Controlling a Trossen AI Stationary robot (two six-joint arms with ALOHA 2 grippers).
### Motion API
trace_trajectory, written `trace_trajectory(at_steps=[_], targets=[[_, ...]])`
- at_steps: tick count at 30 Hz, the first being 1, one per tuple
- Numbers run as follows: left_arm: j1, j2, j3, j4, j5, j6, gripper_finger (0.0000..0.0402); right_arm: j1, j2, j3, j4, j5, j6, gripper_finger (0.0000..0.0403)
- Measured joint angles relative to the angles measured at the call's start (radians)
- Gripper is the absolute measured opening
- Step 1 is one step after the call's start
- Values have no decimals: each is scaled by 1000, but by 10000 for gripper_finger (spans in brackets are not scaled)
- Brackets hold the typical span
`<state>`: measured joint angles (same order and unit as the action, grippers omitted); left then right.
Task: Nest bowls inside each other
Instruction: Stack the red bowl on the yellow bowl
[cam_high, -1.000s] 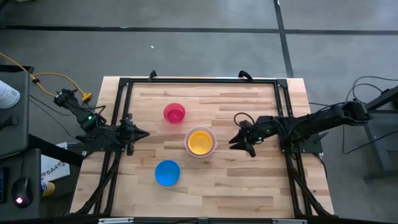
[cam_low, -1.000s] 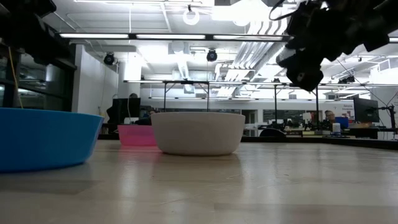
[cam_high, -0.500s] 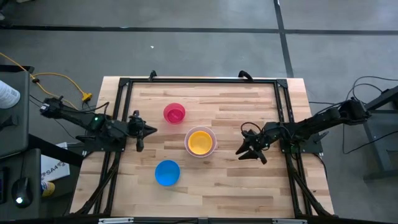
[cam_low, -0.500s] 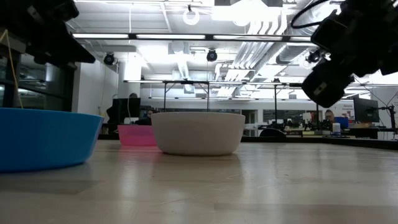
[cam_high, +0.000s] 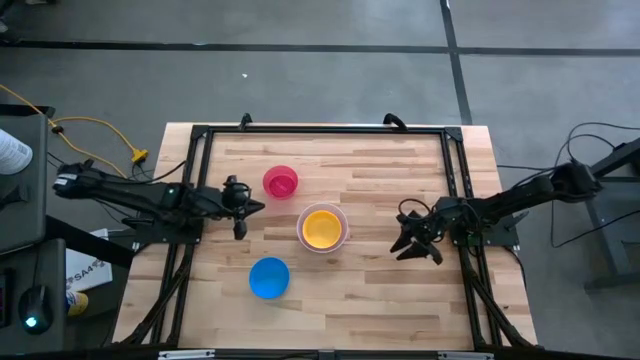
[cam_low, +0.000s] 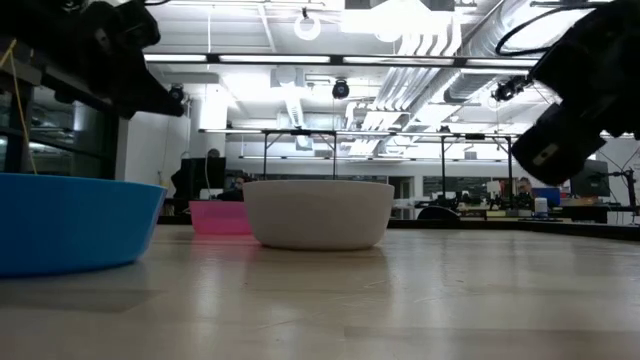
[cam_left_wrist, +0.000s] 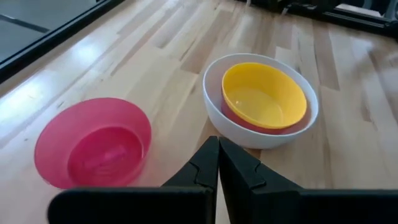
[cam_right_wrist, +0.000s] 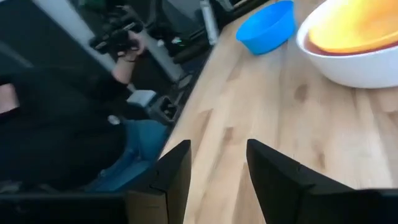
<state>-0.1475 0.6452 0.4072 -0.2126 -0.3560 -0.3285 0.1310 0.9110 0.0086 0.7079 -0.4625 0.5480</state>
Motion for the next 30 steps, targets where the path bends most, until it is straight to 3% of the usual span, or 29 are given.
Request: trace_trajectory(at_steps=[9, 20, 30], targets=[[38, 15, 0, 38, 33, 18, 12, 0, -143, 0, -125, -141, -22, 149], [36, 15, 0, 43, 35, 18, 12, -1, -347, -1, -438, -109, -20, 149], [36, 15, 0, 50, 32, 18, 12, 0, -478, -1, -627, -12, -18, 149]])
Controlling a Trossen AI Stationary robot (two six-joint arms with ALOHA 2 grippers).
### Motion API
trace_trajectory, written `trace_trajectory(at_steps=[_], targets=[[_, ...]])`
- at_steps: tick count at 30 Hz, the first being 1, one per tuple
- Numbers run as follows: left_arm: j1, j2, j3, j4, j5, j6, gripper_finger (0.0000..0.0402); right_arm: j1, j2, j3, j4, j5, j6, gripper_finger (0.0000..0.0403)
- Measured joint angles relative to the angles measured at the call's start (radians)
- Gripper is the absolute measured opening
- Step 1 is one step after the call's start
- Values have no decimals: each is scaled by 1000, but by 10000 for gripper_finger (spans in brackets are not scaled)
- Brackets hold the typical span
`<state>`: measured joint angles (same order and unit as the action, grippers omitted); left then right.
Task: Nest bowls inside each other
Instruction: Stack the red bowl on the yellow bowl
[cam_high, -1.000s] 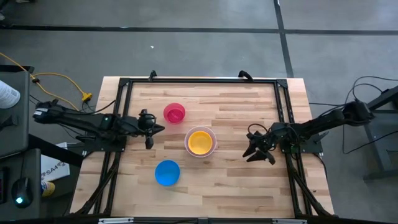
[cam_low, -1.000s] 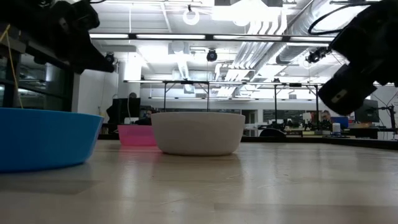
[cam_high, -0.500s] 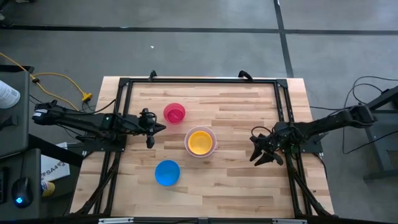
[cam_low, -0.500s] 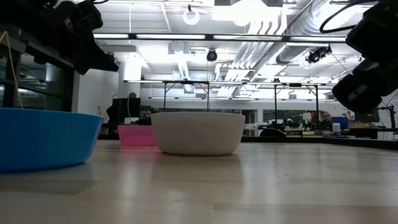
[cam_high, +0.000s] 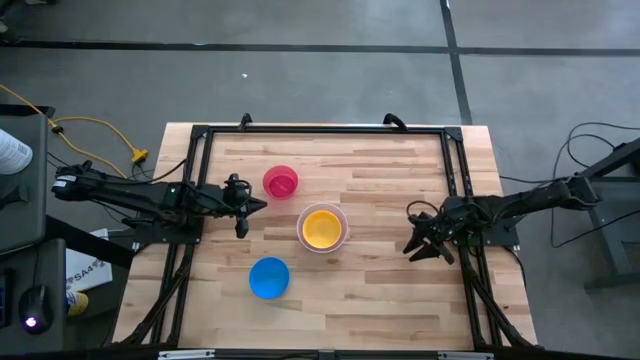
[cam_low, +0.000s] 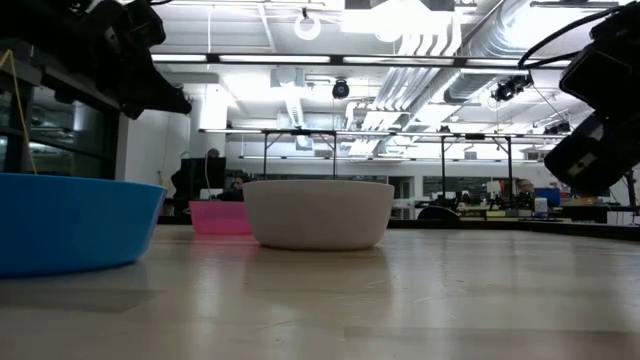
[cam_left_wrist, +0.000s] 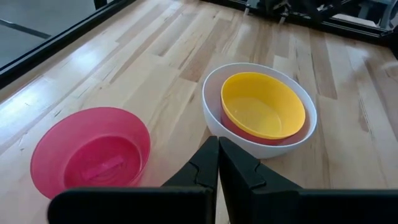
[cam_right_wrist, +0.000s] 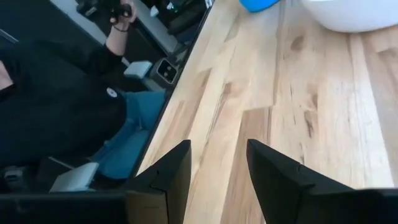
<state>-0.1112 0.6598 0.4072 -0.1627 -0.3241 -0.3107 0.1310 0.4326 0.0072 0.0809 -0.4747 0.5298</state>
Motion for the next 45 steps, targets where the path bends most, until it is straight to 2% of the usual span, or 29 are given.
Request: trace_trajectory(at_steps=[4, 9, 13, 21, 31, 45], targets=[[0, 0, 0, 1, 0, 0, 12, 0, -18, 0, -2, -3, 7, 148], [0, 0, 0, 1, -1, 0, 12, 0, -25, -1, -7, 27, 97, 148], [0, 0, 0, 1, -2, 13, 12, 0, -25, -1, -17, 173, 128, 148], [0, 0, 0, 0, -3, 26, 12, 0, -24, -2, -66, 470, 46, 148], [0, 0, 0, 0, 0, 45, 12, 0, -20, -2, -65, 494, 26, 148], [0, 0, 0, -11, 48, 45, 12, 0, -20, -2, -54, 447, 16, 148]])
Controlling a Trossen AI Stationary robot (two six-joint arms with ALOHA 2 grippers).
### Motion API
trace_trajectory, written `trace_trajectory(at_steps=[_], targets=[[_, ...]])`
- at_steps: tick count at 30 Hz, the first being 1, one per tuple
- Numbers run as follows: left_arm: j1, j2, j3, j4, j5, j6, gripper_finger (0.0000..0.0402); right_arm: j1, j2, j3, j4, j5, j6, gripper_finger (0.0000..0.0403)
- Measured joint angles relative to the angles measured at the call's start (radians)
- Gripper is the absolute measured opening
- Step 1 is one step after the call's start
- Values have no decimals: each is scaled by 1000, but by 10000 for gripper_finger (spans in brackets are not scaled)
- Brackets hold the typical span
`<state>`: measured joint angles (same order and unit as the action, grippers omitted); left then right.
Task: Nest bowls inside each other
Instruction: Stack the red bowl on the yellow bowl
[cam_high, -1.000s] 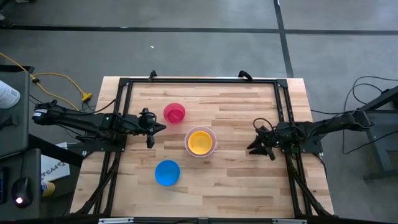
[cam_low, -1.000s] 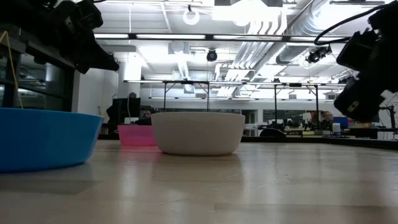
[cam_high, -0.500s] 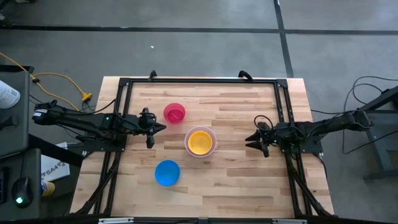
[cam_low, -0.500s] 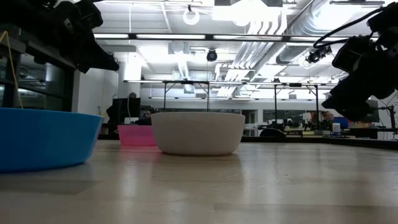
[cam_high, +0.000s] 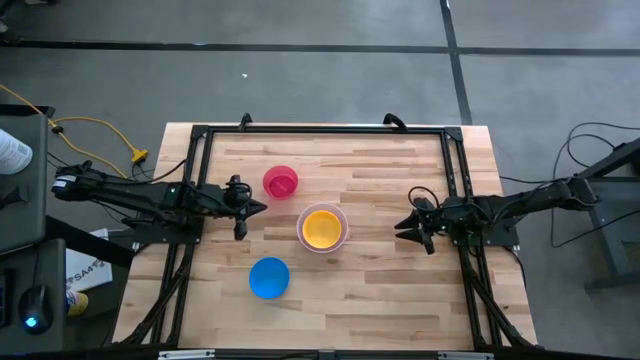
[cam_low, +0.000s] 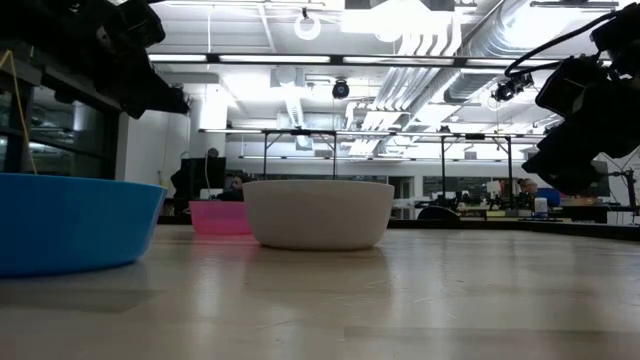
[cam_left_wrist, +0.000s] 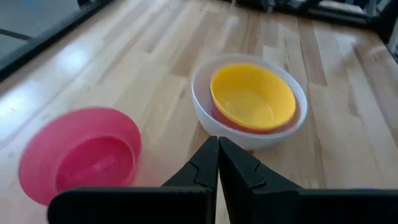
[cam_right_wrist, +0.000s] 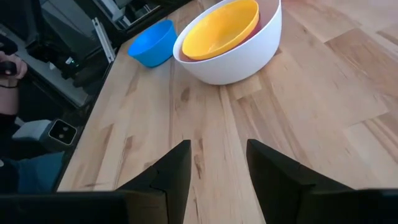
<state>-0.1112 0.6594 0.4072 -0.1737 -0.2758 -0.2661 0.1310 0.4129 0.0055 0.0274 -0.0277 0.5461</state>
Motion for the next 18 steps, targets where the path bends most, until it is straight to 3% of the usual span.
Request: trace_trajectory(at_steps=[10, 18], targets=[[15, 0, 6, -120, 84, 94, 12, 0, 0, 0, 4, -1, 0, 148], [211, 83, 107, -271, 270, 254, 12, 0, 0, 0, 5, -3, -1, 148]])
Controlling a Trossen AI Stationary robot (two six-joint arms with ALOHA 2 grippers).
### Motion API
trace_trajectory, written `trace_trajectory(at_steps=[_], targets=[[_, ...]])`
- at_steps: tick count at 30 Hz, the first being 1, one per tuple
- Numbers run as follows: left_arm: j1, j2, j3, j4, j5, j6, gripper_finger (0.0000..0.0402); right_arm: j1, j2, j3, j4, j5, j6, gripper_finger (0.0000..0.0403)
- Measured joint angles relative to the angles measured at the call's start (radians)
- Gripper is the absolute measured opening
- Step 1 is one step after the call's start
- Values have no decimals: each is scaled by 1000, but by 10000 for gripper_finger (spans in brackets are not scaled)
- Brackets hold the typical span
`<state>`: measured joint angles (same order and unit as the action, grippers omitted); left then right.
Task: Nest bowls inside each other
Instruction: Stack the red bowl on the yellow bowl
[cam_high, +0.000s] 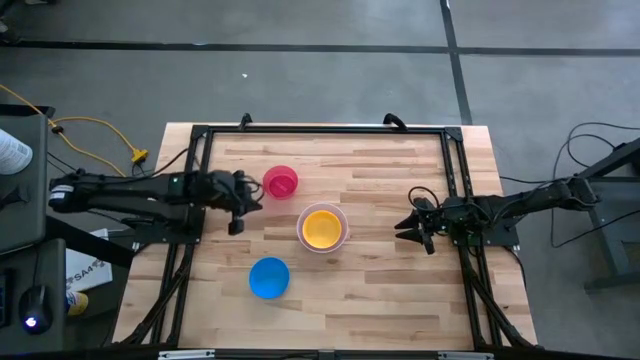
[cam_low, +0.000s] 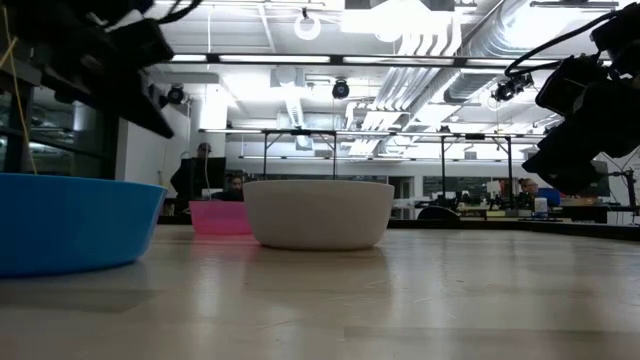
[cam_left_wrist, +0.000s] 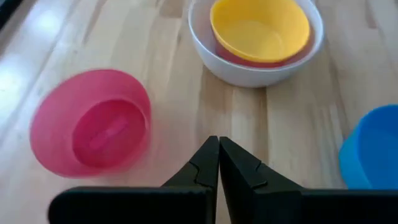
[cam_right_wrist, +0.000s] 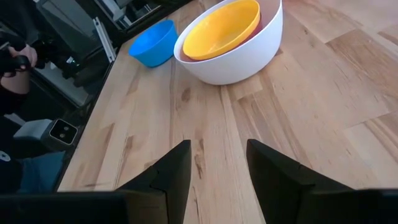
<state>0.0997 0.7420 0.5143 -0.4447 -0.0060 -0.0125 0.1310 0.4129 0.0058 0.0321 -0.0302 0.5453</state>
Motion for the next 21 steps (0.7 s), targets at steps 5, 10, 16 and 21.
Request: trace_trajectory(at_steps=[5, 10, 16, 21], targets=[[121, 134, 58, -44, 84, 117, 12, 0, 0, 0, 2, 0, 0, 148], [208, 301, 110, -56, 132, 179, 12, 0, 0, 0, 2, 1, 0, 148], [250, 411, 187, -46, 157, 215, 15, 0, 0, 0, 2, 1, 0, 148], [249, 420, 223, -28, 174, 218, 41, 0, 0, 0, 1, 1, 0, 148]])
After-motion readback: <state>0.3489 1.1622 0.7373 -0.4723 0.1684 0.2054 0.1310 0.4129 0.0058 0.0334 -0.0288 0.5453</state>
